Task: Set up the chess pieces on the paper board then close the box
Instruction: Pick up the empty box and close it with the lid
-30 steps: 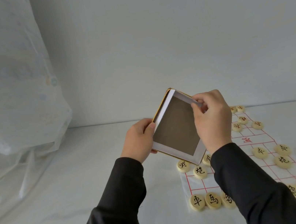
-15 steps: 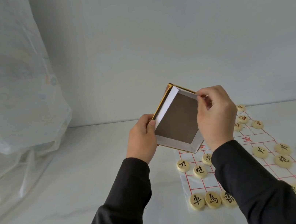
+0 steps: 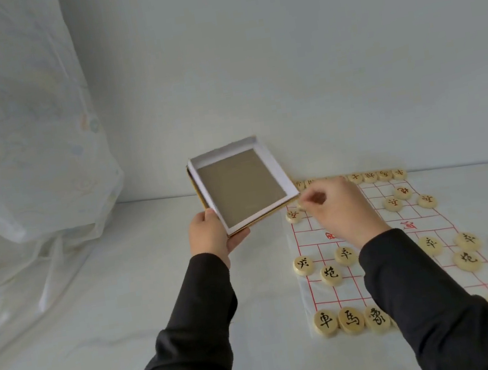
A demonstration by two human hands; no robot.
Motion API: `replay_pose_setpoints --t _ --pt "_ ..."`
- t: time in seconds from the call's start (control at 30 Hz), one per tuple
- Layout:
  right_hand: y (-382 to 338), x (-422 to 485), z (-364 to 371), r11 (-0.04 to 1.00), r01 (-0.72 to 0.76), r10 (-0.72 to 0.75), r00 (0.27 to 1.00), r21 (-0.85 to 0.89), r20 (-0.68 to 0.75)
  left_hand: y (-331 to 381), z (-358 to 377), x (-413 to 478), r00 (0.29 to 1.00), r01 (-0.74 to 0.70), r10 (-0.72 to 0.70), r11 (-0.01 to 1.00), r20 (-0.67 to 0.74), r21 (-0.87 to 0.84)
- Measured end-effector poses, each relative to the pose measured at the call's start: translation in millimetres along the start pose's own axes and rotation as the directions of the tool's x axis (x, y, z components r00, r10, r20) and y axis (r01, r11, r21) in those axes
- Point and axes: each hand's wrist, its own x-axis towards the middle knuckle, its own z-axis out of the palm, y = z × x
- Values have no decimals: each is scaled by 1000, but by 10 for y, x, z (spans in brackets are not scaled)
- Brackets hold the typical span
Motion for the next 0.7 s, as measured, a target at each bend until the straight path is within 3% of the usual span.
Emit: replay_pose_setpoints --t 0.13,0.3,0.47,0.7 --pt "28 -100 57 984 -27 72 965 -178 254 -107 -94 21 990 88 -92 995 -110 -48" --pt "87 -222 189 908 6 218 848 -420 483 -108 -89 11 982 149 -162 980 -96 -130" --pt "165 -280 306 887 82 158 871 -455 466 -148 -51 38 979 164 -176 980 -101 -116" --pt "253 -238 249 924 66 81 929 -376 361 -164 -23 57 975 173 -187 978 -119 -117"
